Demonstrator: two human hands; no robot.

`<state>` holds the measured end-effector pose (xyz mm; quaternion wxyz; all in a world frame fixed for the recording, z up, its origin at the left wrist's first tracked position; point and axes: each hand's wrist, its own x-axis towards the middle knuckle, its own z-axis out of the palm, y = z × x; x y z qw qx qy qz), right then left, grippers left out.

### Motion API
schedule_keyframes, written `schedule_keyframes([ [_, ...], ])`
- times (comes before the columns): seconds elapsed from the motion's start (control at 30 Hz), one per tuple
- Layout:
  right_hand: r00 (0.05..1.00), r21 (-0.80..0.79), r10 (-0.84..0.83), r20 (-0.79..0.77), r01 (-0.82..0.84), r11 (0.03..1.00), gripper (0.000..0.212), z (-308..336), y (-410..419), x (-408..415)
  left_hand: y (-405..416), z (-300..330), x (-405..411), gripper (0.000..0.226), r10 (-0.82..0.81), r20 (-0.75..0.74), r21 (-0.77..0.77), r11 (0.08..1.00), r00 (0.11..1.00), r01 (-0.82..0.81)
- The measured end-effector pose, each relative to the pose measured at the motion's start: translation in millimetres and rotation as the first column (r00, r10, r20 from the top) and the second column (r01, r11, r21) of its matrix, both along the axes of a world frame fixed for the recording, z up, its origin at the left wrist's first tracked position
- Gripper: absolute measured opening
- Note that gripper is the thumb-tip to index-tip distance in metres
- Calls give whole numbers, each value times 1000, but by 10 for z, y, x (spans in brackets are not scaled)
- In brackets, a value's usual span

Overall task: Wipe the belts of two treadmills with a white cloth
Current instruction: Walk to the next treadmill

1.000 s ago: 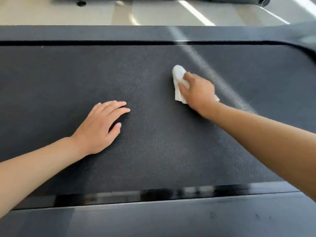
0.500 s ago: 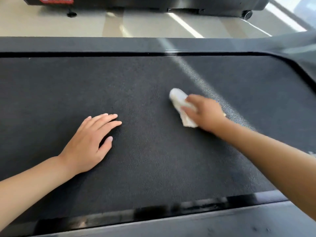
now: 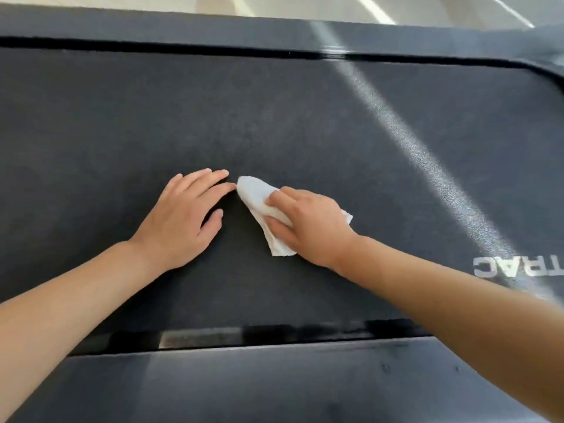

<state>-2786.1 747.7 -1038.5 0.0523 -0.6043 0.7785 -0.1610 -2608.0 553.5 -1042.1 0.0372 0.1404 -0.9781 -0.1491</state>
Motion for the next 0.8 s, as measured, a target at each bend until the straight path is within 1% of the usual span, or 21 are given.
schedule_keyframes([
  [0.1, 988, 65, -110, 113, 103, 993, 28, 134, 124, 54, 139, 117, 221, 53, 60, 6, 35, 998, 998, -60],
  [0.2, 969, 46, -217, 121, 213, 976, 30, 315, 227, 90, 237, 287, 510, 53, 118, 4, 65, 991, 993, -118],
  [0.33, 932, 68, -330, 152, 323, 944, 32, 556, 208, 163, 293, 550, 861, 53, 230, -4, 89, 969, 973, -229],
  [0.5, 860, 60, -448, 243, 447, 892, 34, 863, 120, 423, 379, 845, 1206, 54, 333, -10, 122, 936, 943, -329],
  [0.63, 821, 59, -486, 299, 492, 868, 33, 1072, 66, 698, 343, 1001, 1496, 54, 388, -29, 111, 917, 921, -383],
  [0.8, 821, 93, -473, 320, 470, 878, 34, 1282, -180, 1041, 218, 1180, 1841, 54, 454, -16, 121, 885, 891, -449],
])
